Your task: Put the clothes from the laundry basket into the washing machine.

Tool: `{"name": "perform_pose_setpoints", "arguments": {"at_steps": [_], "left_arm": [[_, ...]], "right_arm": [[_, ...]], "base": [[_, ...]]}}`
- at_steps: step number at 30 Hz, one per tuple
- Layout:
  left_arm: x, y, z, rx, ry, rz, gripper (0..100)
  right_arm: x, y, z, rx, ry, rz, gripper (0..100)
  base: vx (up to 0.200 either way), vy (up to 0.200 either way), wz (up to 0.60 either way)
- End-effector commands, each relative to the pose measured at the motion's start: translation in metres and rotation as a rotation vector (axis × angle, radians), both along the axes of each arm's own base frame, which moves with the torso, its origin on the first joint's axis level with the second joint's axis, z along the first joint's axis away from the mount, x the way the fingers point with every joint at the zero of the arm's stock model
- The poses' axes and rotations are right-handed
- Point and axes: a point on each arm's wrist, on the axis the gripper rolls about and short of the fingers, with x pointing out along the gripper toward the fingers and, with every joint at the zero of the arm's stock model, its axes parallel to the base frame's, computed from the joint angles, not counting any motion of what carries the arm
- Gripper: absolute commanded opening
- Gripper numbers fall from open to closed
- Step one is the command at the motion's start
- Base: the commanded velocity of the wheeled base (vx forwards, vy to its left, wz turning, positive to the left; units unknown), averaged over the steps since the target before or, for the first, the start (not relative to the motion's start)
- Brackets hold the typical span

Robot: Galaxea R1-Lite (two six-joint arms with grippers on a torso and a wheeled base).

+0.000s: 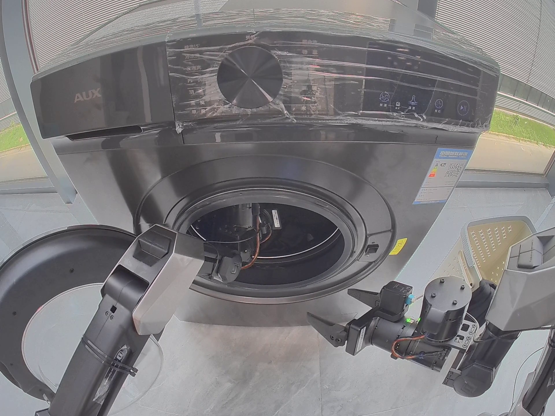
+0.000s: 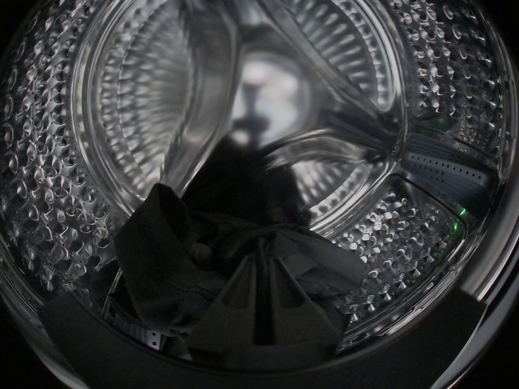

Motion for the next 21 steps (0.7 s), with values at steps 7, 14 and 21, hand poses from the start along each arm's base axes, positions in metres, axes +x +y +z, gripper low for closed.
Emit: {"name": "perform_pose_setpoints", "arguments": {"at_steps": [7,14,21], "left_arm": [[-0.003,-0.007,0.003,-0.016,0.002,-0.011,100],[-0.031,-0.026,0.021,-0.003,0.033,-0.065,100],[-0.089,-0.027,0.036,0.069,0.15,-0.14,100]], "right_arm": [[0.0,0.0,0.001,0.003,-0.003,0.001,100],[0.0,0.0,0.002,0.006,-0.007,0.001,100],[-0.001,0.0,0.006,0.014,-0.017,0.003,100]], "base": [[0.0,0.0,0.0],[0.0,0.0,0.0],[0.0,0.0,0.0]]}}
